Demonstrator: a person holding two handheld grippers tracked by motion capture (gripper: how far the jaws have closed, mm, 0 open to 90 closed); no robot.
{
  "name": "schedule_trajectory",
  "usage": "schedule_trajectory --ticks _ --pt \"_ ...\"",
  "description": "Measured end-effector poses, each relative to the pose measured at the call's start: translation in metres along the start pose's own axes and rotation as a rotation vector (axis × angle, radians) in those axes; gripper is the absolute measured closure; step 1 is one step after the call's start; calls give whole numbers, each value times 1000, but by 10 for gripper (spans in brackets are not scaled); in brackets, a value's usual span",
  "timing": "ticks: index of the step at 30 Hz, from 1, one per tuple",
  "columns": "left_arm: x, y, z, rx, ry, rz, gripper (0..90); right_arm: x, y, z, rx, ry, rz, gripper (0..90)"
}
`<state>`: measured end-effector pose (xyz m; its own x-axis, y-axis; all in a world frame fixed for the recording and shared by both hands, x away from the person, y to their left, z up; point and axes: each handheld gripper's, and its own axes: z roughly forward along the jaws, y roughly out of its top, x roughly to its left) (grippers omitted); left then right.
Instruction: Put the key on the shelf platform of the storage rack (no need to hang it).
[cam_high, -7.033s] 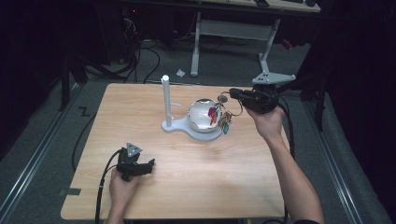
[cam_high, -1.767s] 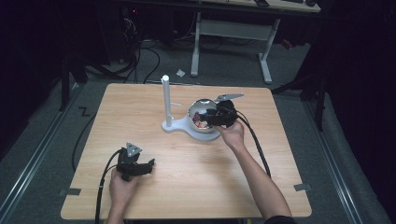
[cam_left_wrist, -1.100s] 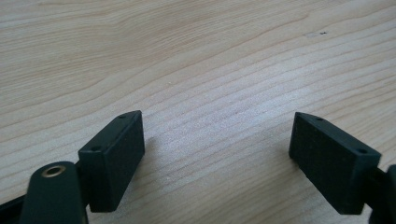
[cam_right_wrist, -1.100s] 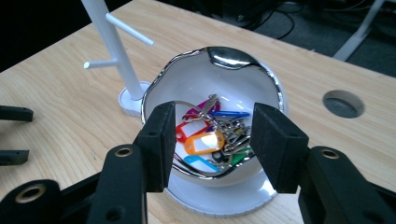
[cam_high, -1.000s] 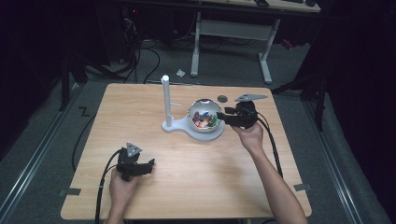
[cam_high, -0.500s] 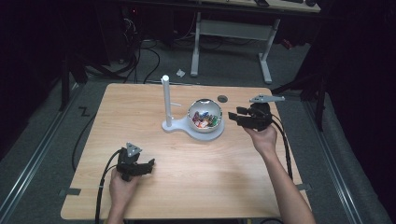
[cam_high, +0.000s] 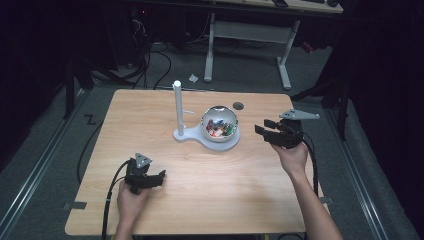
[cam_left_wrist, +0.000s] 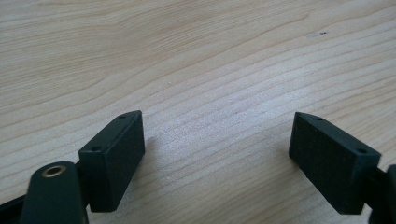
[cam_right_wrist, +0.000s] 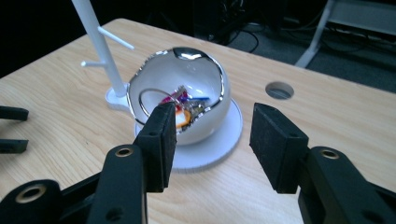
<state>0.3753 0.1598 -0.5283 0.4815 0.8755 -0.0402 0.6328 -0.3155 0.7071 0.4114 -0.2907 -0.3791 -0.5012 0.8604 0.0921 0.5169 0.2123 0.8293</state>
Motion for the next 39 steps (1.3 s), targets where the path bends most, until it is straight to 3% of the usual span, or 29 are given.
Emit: schedule_trajectory --ticks 3,17,19,22,39 --pt "0 0 0 0 0 0 188 -1 -3 -5 2 -5 11 513" --pt "0 0 0 0 1 1 188 11 -5 -35 -47 -20 -25 514" --pt "0 0 0 0 1 1 188 12 -9 -38 -71 -19 -18 514" --pt "0 0 0 0 1 1 188 13 -13 -41 -49 -26 -11 518" --pt "0 0 0 0 2 1 188 12 -43 -50 -58 -44 21 520"
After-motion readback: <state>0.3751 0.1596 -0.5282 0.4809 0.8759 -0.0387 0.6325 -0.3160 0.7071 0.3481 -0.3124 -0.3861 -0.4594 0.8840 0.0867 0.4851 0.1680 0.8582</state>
